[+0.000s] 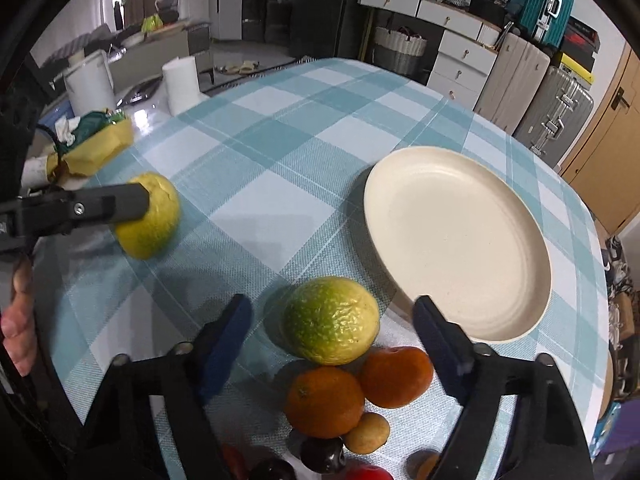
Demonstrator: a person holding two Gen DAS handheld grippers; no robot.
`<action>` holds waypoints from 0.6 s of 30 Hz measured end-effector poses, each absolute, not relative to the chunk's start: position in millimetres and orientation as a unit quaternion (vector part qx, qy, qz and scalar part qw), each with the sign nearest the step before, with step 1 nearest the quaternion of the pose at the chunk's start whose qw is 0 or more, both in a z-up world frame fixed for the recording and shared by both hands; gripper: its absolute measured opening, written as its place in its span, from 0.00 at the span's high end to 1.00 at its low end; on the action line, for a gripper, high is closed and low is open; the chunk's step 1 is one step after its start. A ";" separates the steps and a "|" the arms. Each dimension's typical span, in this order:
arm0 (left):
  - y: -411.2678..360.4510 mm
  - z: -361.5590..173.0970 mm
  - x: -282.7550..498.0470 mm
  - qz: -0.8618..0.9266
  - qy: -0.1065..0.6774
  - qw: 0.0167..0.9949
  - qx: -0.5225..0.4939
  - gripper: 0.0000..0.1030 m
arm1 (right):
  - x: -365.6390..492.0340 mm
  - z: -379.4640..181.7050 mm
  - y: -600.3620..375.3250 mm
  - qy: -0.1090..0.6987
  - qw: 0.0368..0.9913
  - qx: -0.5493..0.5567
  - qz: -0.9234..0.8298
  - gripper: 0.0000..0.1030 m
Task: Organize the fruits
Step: 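Lift the yellow citrus with the left tool while the right tool grasps the green-yellow citrus, then carry both citrus fruits over the cream plate and lower them onto it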
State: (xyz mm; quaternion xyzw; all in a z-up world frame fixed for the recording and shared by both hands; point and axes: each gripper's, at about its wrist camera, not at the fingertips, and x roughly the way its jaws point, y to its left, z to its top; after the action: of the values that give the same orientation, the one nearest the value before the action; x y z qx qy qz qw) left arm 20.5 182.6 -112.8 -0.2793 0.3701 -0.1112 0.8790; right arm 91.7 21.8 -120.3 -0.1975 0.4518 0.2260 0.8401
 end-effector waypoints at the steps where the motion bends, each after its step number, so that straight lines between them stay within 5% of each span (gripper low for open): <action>1: 182.7 -112.7 20.4 -0.111 0.370 0.879 -0.280 0.57 | 92.7 -122.1 22.3 0.455 0.838 -0.199 0.226 0.26; 4: 183.0 -113.0 21.7 -0.111 0.370 0.879 -0.281 0.57 | 92.0 -124.5 24.3 0.457 0.833 -0.210 0.232 0.46; 18: 176.8 -109.3 26.2 -0.115 0.374 0.878 -0.278 0.57 | 87.4 -107.8 12.1 0.434 0.849 -0.163 0.252 0.46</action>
State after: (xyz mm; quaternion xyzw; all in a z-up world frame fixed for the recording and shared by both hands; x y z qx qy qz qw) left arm 26.2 176.8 -109.3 -0.2777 0.3735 -0.1146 0.8776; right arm 87.4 12.1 -107.8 -0.1629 0.4341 0.2521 0.8494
